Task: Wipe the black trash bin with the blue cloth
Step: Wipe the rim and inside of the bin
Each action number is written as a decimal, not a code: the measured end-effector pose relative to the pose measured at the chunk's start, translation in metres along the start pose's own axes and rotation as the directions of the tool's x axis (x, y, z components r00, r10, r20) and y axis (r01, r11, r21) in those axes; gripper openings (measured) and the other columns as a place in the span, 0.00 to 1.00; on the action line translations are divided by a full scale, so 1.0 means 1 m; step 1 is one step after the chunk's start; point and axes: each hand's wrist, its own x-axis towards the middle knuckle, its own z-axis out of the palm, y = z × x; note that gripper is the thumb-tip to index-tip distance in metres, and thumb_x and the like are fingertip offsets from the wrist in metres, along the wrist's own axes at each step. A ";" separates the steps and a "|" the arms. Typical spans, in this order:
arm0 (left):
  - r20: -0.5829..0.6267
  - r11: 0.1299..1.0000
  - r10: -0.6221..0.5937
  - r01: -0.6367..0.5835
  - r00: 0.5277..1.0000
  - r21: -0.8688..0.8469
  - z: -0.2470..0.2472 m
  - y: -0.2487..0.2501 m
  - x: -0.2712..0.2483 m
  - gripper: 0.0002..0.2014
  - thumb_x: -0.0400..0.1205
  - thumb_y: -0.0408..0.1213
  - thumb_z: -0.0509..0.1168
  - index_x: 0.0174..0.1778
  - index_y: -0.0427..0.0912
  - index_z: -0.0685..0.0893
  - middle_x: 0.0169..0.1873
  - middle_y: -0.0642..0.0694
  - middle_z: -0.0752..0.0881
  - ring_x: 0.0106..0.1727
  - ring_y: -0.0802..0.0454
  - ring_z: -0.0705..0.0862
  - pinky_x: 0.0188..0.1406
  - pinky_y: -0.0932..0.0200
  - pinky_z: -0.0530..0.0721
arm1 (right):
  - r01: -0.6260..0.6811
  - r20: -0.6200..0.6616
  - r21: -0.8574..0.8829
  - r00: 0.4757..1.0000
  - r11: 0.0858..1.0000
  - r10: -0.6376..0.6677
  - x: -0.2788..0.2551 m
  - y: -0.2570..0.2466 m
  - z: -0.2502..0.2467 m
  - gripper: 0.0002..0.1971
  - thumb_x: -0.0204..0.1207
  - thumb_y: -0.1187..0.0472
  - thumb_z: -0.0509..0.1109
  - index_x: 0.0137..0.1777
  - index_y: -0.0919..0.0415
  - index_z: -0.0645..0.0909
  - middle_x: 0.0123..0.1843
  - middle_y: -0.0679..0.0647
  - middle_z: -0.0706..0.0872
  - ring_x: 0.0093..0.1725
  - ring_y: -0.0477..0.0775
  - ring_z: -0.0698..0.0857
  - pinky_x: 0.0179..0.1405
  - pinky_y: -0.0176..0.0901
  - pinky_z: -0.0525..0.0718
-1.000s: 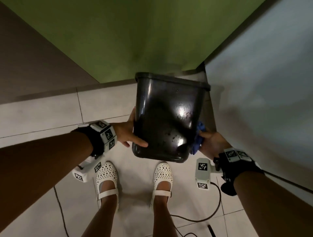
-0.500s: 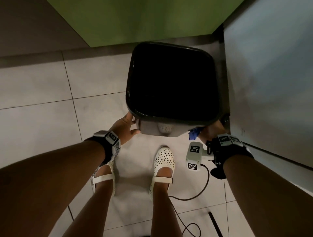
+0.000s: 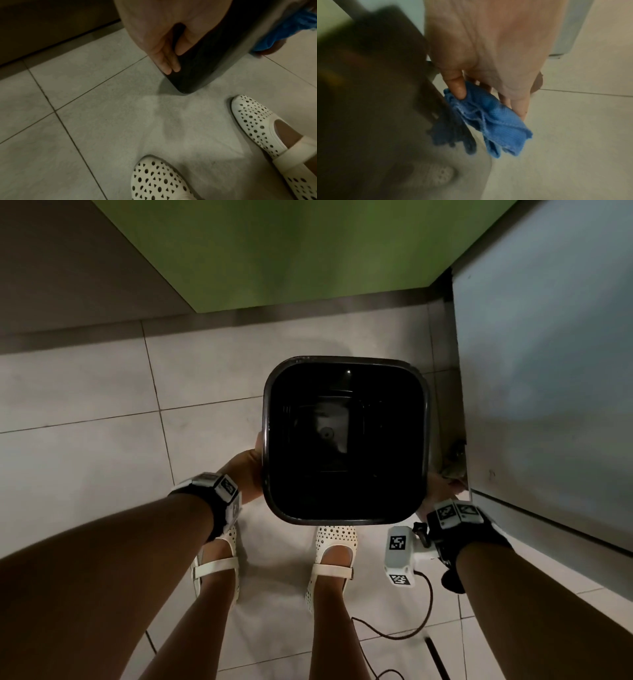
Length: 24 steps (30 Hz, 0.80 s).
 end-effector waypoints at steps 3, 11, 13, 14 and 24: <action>-0.126 0.941 0.229 -0.186 0.965 0.282 -0.012 0.014 0.003 0.09 0.85 0.35 0.52 0.58 0.40 0.74 0.44 0.37 0.82 0.45 0.40 0.81 0.46 0.55 0.75 | 0.132 -0.037 -0.066 0.990 0.989 -0.134 0.015 -0.008 -0.013 0.09 0.83 0.59 0.54 0.46 0.50 0.74 0.36 0.49 0.75 0.30 0.46 0.79 0.25 0.38 0.76; -0.144 0.842 0.539 -0.536 0.830 0.059 -0.011 0.094 -0.008 0.26 0.86 0.54 0.45 0.52 0.47 0.88 0.57 0.42 0.87 0.61 0.47 0.83 0.69 0.53 0.74 | 0.872 0.289 -0.381 0.427 0.306 -0.857 -0.025 -0.088 0.040 0.22 0.77 0.65 0.56 0.71 0.57 0.71 0.56 0.55 0.85 0.52 0.53 0.84 0.55 0.52 0.83; -0.100 0.838 0.545 -0.543 0.833 0.044 -0.002 0.102 -0.015 0.28 0.84 0.57 0.44 0.51 0.48 0.88 0.57 0.41 0.87 0.60 0.46 0.83 0.69 0.55 0.74 | 0.825 0.580 -0.555 0.296 -0.102 -0.759 -0.031 -0.096 0.072 0.26 0.72 0.65 0.55 0.72 0.60 0.70 0.68 0.61 0.78 0.65 0.63 0.78 0.66 0.60 0.74; -0.096 0.838 0.546 -0.545 0.833 0.031 0.001 0.103 -0.015 0.29 0.85 0.57 0.43 0.52 0.47 0.88 0.58 0.40 0.87 0.61 0.47 0.82 0.67 0.58 0.73 | 0.802 0.685 -0.558 0.299 -0.214 -0.665 -0.035 -0.096 0.088 0.29 0.70 0.63 0.55 0.74 0.59 0.68 0.72 0.59 0.75 0.66 0.64 0.75 0.67 0.59 0.73; -0.323 0.879 0.451 -0.478 0.832 -0.002 0.011 0.103 -0.010 0.31 0.86 0.54 0.42 0.51 0.35 0.84 0.47 0.40 0.82 0.50 0.45 0.78 0.52 0.59 0.69 | 0.532 0.778 -0.614 0.529 -0.583 -0.337 -0.030 -0.064 0.140 0.40 0.73 0.45 0.64 0.81 0.46 0.47 0.83 0.54 0.51 0.77 0.66 0.56 0.71 0.63 0.59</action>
